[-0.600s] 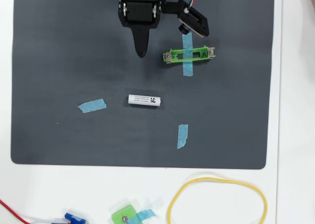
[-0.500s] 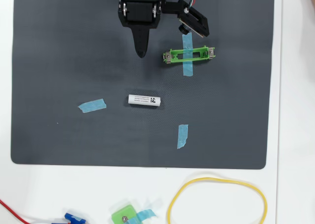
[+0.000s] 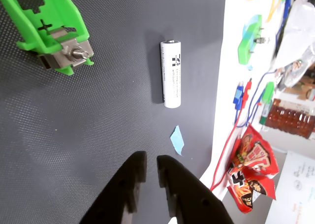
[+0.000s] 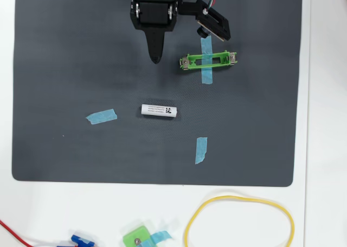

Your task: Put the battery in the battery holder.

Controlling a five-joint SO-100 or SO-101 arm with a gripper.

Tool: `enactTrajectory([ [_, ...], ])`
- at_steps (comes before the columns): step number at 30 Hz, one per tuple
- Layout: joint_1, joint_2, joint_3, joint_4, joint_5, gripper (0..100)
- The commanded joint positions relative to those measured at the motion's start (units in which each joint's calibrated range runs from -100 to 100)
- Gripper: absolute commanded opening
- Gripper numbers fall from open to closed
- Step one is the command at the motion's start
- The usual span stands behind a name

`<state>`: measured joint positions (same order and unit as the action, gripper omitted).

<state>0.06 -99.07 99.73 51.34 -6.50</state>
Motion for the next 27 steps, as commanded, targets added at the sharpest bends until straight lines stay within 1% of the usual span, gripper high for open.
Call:
enactTrajectory([
  [1, 0.1, -0.4, 0.3, -0.5, 0.0, 0],
  [16, 0.0, -0.4, 0.3, 0.1, 0.2, 0],
  [19, -0.1, -0.3, -0.2, -1.4, 0.2, 0],
  [20, -0.1, 0.4, -2.5, -3.7, 0.2, 0],
  [24, -0.1, 1.0, -8.5, -5.3, 0.0, 0],
  [25, -0.1, 3.4, -10.6, -6.1, 0.2, 0],
  [27, -0.8, 14.0, -16.5, -10.4, 0.3, 0],
])
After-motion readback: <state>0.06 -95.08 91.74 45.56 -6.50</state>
